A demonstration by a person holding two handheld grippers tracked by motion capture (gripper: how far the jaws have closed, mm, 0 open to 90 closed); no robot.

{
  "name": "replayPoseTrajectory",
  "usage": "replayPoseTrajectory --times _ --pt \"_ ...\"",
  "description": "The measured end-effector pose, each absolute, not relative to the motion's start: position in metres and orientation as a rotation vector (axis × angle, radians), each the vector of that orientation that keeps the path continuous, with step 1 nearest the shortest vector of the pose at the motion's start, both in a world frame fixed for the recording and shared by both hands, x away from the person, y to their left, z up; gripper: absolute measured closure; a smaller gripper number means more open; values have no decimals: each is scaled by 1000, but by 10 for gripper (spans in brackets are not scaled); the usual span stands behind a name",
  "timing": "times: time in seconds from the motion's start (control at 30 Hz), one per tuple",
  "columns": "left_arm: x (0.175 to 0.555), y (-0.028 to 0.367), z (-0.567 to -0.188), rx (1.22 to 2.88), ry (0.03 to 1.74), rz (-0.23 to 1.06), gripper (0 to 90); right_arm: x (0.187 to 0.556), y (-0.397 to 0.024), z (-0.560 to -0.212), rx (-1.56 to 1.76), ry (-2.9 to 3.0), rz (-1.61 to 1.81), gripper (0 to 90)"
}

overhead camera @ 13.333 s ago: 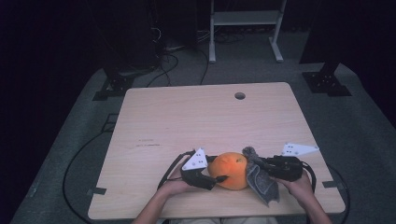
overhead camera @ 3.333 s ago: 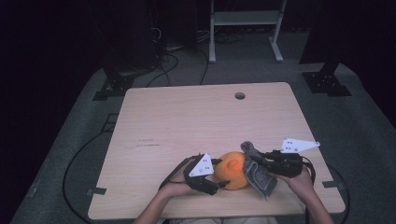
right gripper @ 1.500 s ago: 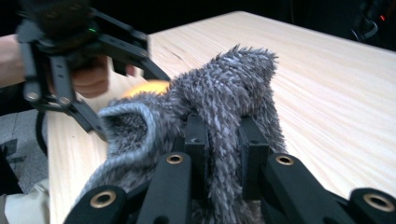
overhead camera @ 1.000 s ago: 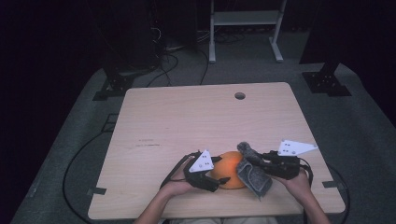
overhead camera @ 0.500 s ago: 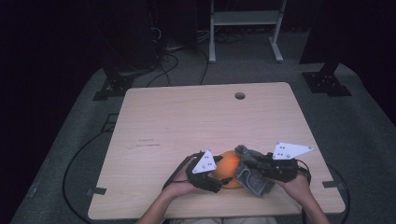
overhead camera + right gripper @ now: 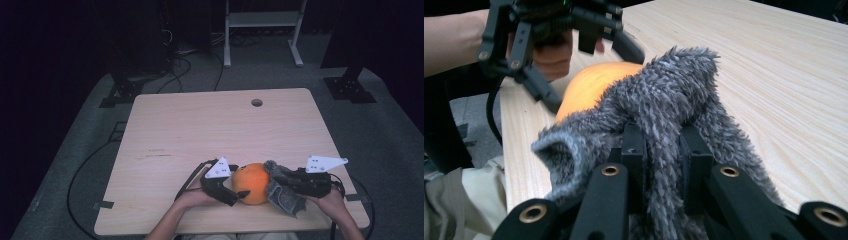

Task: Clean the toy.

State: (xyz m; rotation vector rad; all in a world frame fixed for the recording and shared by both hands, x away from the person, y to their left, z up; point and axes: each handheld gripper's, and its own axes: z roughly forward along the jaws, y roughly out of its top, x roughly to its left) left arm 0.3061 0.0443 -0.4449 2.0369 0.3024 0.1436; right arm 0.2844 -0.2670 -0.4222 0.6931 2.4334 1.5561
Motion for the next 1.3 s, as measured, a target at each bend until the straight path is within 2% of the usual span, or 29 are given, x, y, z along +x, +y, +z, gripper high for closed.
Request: replayPoseTrajectory --times 0.17,0.5,0.8,0.9,1.03,1.1,1.17,1.3 --pt "298 41 -440 2052 271 226 250 282 -262 -414 695 2432 1547 767" --pt "294 38 -439 2049 256 240 258 270 -219 -396 506 2459 1570 767" --pt "297 41 -441 2033 267 218 277 288 -270 -416 722 2392 1589 769" --pt "298 41 -442 2016 266 200 251 292 -284 -424 786 2381 1597 768" --pt "303 41 -446 2042 316 180 102 293 -287 -426 813 2368 1569 768" --pt "305 40 -449 2045 323 162 92 293 -287 -427 820 2363 1574 768" --pt "304 37 -450 2043 303 161 120 293 -286 -427 819 2359 1578 768" --pt "299 38 -446 2007 274 202 271 293 -284 -426 835 2351 1587 768"
